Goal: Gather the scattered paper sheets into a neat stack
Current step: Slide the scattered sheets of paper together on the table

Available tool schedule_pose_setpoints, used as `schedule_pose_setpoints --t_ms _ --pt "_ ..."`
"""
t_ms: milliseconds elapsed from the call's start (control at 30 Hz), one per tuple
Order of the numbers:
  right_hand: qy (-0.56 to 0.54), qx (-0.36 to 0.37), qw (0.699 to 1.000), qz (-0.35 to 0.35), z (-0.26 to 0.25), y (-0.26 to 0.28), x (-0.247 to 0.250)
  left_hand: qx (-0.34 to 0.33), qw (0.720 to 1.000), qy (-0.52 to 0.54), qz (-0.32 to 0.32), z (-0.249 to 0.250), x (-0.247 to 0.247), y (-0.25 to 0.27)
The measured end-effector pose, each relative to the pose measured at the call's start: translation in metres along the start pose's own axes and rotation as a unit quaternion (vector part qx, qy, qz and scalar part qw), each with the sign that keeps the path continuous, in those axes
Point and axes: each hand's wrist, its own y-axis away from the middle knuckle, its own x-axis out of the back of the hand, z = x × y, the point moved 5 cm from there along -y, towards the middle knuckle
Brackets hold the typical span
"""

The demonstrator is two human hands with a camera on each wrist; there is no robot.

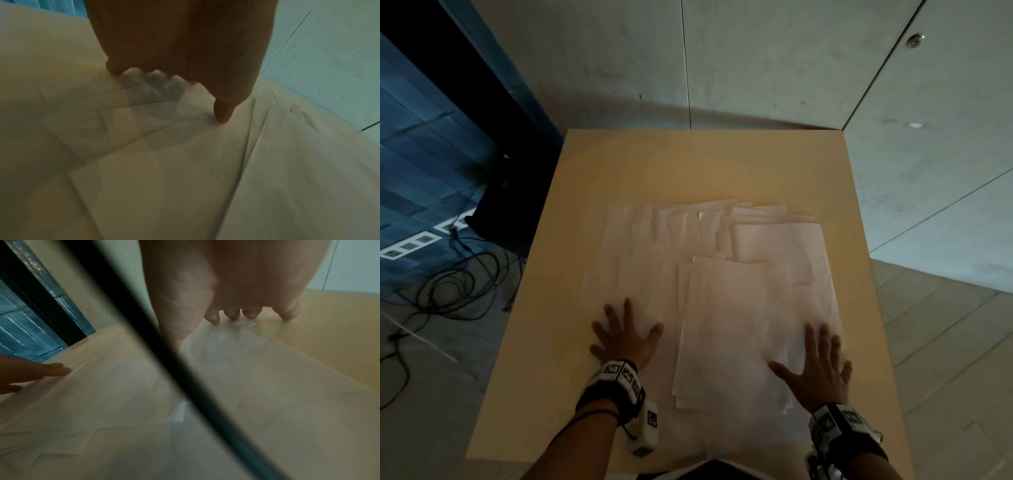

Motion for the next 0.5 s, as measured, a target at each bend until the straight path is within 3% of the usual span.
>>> schedule_pose_setpoints --t_ms 267,400,500 --pt "-0.008 0.013 1.0 -0.015 -0.008 0.0 -0.001 -0.008 1.0 0.007 -0.008 0.004 -0.001 0.005" --pt "-0.022 0.0 1.0 0.016 -0.006 -0.007 0.015 -0.02 0.999 0.021 0.032 0.003 0.017 -0.003" --pt "-0.009 0.0 1.0 0.016 -0.006 -0.019 0.026 -0.025 0.999 0.014 0.014 0.007 0.03 -0.017"
